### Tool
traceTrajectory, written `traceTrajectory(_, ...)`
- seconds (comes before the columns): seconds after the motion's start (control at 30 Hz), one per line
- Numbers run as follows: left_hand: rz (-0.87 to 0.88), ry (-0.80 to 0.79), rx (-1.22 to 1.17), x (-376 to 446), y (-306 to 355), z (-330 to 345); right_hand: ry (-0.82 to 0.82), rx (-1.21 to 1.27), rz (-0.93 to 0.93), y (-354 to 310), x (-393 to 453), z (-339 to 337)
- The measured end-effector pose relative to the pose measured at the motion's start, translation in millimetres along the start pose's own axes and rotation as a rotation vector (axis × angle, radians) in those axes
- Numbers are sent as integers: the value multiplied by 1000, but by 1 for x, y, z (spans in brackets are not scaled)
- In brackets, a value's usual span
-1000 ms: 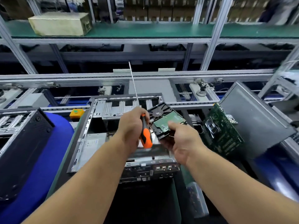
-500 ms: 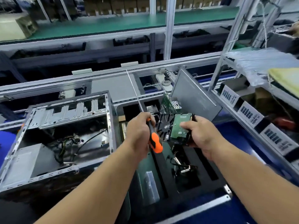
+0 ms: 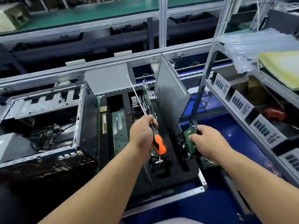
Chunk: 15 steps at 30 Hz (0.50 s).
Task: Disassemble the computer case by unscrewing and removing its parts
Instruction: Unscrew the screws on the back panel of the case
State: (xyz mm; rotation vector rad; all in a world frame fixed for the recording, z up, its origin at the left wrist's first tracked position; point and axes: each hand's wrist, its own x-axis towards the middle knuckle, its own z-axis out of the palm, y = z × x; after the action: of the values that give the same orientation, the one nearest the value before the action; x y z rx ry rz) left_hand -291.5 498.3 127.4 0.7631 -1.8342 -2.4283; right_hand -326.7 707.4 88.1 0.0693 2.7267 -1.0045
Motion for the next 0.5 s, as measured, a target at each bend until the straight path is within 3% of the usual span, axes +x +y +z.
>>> traceTrajectory(0.2,-14,3,57,-3,-3,3,-35,-53,22,12,13,6)
traceTrajectory(0.5,-9,28,55,-4,3,10,-239,-384,-156,-28,21,37)
